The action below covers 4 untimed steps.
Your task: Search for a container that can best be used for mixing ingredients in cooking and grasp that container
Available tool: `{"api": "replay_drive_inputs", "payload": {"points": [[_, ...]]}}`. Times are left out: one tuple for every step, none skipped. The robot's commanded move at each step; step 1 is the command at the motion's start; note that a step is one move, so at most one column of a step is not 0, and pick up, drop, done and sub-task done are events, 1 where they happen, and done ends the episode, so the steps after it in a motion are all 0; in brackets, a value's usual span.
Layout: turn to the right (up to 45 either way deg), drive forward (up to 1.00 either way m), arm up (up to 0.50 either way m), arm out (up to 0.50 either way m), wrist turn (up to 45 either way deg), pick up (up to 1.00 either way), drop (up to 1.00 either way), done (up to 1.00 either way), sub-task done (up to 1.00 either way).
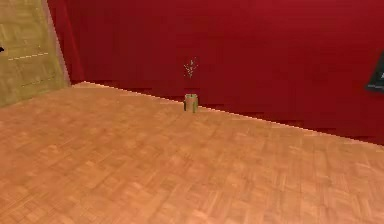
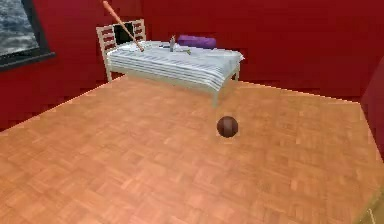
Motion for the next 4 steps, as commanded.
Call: {"api": "replay_drive_inputs", "payload": {"points": [[45.0,0.0,0.0,0.0,0.0,0.0,0.0,0.0,0.0],[24.0,0.0,0.0,0.0,0.0,0.0,0.0,0.0,0.0],[45.0,0.0,0.0,0.0,0.0,0.0,0.0,0.0,0.0],[12.0,0.0,0.0,0.0,0.0,0.0,0.0,0.0,0.0]]}}
